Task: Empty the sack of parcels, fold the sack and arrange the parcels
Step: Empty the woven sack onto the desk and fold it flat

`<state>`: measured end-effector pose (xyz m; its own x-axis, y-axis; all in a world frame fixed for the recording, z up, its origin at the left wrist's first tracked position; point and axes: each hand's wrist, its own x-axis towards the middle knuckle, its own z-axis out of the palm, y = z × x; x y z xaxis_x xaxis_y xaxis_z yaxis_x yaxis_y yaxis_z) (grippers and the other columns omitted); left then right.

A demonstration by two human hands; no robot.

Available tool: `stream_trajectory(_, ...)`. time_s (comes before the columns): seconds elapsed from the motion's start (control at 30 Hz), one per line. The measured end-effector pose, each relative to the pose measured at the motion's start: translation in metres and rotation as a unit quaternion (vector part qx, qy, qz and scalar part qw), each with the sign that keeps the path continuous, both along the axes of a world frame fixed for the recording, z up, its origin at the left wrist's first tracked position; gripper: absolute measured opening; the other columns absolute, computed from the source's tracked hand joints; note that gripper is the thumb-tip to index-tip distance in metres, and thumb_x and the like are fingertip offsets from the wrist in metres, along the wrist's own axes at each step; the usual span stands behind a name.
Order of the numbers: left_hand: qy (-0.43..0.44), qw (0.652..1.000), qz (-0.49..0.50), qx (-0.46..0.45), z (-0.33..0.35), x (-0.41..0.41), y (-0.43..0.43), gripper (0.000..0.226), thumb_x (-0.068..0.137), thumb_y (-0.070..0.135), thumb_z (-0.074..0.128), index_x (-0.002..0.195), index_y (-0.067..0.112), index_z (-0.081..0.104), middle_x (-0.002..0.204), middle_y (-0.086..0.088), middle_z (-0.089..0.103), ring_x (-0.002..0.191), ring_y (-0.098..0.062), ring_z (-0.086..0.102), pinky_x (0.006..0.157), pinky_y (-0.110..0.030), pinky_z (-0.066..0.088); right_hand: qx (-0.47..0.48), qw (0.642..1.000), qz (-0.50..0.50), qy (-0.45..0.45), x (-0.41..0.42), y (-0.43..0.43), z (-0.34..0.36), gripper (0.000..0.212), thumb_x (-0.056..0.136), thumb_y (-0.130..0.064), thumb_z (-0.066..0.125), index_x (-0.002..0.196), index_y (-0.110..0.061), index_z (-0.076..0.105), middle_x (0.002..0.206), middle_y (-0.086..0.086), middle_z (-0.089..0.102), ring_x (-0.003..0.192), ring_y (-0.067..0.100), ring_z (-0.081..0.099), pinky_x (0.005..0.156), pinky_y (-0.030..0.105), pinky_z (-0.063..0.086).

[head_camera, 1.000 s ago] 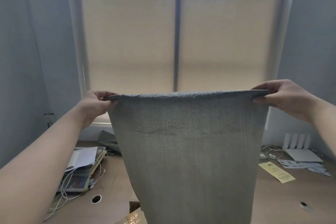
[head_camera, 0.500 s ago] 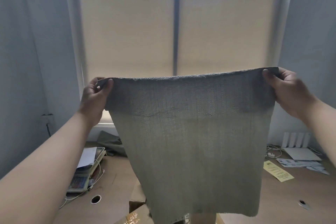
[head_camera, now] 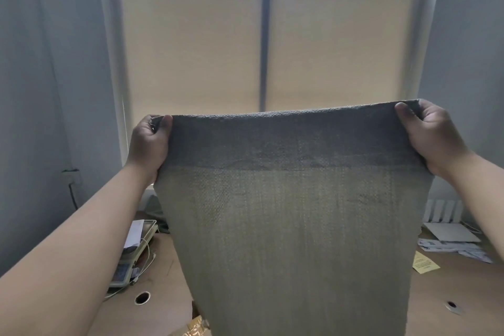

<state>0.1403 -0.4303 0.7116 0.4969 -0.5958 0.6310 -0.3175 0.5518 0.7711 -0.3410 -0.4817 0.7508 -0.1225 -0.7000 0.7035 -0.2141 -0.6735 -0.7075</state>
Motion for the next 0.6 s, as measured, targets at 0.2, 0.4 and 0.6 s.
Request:
stream_trajectory(0.2,0.029,0.971,-0.155,0.179,0.004,0.005,0.013,0.063,0.067,0.059,0.081,0.109,0.016,0.060,0.098,-0.006,0.072,0.081,-0.017,0.068,0.066,-0.031,0.055,0.013,0.994,-0.086,0.070,-0.003,-0.004,0.000,0.025,0.100,-0.036,0.052,0.080,-0.022,0.058,0.085,0.005,0.061,0.080,0.021,0.053,0.074,0.035,0.043)
stream_trajectory(0.4,0.044,0.900,-0.355,0.250,-0.006,0.018,0.022,0.078,0.028,0.028,0.105,0.096,0.003,0.075,0.094,-0.016,0.075,0.082,-0.024,0.075,0.070,-0.035,0.063,0.059,0.993,-0.098,0.030,-0.008,-0.006,-0.002,0.028,0.102,-0.036,0.052,0.078,-0.023,0.059,0.074,-0.002,0.059,0.054,0.003,0.056,0.052,0.022,0.047)
stream_trajectory(0.6,0.130,0.929,-0.290,0.191,-0.021,0.001,0.017,0.026,0.082,0.024,0.076,0.104,0.010,0.072,0.099,-0.011,0.076,0.081,-0.021,0.076,0.065,-0.035,0.062,0.121,0.989,0.036,-0.072,-0.004,0.001,-0.001,0.033,0.081,-0.051,0.067,0.084,-0.019,0.068,0.071,-0.007,0.073,0.063,0.010,0.066,0.053,0.020,0.055)
